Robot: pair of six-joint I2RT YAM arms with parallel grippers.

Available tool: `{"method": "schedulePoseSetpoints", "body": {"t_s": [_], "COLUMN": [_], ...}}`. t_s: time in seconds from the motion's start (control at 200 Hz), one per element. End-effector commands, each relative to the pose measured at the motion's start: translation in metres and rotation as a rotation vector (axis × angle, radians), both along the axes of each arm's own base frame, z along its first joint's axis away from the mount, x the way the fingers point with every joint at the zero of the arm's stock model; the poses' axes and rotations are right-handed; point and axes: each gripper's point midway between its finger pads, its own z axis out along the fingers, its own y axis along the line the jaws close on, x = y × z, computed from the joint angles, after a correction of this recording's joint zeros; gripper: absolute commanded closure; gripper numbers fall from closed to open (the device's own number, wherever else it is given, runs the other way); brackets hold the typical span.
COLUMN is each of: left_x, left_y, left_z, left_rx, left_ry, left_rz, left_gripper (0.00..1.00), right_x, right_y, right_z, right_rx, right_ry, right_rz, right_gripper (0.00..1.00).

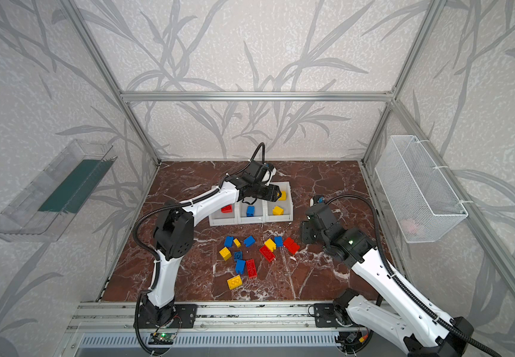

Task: Sort the legos into containers by color
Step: Place the lego in the container.

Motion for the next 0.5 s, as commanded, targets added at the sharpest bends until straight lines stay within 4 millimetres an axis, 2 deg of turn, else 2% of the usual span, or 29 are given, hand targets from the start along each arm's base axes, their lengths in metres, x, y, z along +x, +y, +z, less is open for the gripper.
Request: {"method": "schedulePoseSetpoints", "body": {"t_s": [0.0, 0.135, 0.185, 0.25, 0.37, 0.495], "left_x": [-0.01, -0.024, -0.03, -0.039, -0.058, -0.078], "left_y": [0.019, 0.061, 0.078, 0.101, 0.139, 0.174], "left_z": [0.038, 0.047, 0.06, 0.06, 0.059, 0.053], "left_rx": [-0.037, -0.045, -0.058, -0.044, 0.009, 0.051], "left_ry": [-0.065, -0.117, -0.153, -0.167, -0.189, -0.191], "left_rz": [0.015, 0.091, 0.129, 0.174, 0.249, 0.333], "left_gripper": [0.34, 0.32, 0.31, 0.3, 0.27, 0.24], "right_x": [-0.005, -0.007, -0.008, -0.01, -0.015, -0.023], "right_y": [-0.003, 0.002, 0.005, 0.013, 0.032, 0.063], "right_z": [-0.011, -0.023, -0.03, -0.04, -0.057, -0.076], "right_rx": [-0.022, -0.046, -0.053, -0.051, -0.068, -0.103], "right_ry": [0.045, 0.091, 0.118, 0.162, 0.217, 0.26], "right_rz": [0.005, 0.045, 0.063, 0.09, 0.16, 0.257], "right_gripper": [0.39, 0.38, 0.38, 0.38, 0.38, 0.38]}}
